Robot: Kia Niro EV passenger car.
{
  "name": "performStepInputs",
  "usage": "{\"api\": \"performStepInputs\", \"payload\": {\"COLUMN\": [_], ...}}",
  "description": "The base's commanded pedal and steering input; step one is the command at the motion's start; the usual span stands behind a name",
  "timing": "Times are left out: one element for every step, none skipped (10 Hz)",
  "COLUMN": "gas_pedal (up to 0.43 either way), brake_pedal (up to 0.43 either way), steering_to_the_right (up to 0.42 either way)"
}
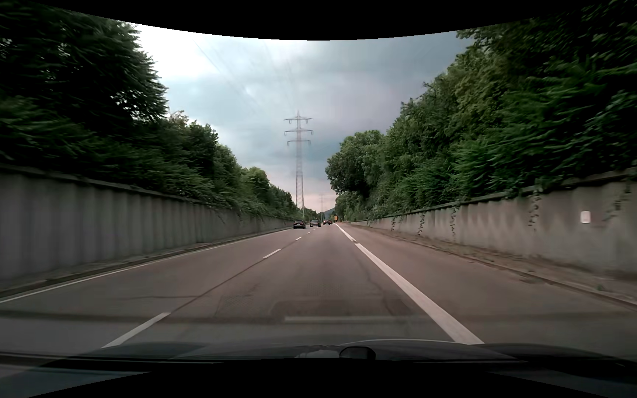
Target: Follow the waypoints while adhering to traffic rules and regulations
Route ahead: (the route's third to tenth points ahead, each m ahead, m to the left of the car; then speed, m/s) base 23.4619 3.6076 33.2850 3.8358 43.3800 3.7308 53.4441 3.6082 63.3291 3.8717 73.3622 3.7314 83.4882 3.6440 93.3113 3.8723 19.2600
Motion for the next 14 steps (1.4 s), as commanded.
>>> {"api": "performStepInputs", "payload": {"gas_pedal": [0.067,0.079,0.079,0.079,0.079,0.079,0.087,0.087,0.087,0.087,0.087,0.087,0.087,0.087], "brake_pedal": [0.000,0.000,0.000,0.000,0.000,0.000,0.000,0.000,0.000,0.000,0.000,0.000,0.000,0.000], "steering_to_the_right": [-0.003,-0.003,-0.003,-0.003,-0.003,-0.002,-0.002,-0.002,-0.002,-0.002,-0.003,-0.002,-0.001,-0.001]}}
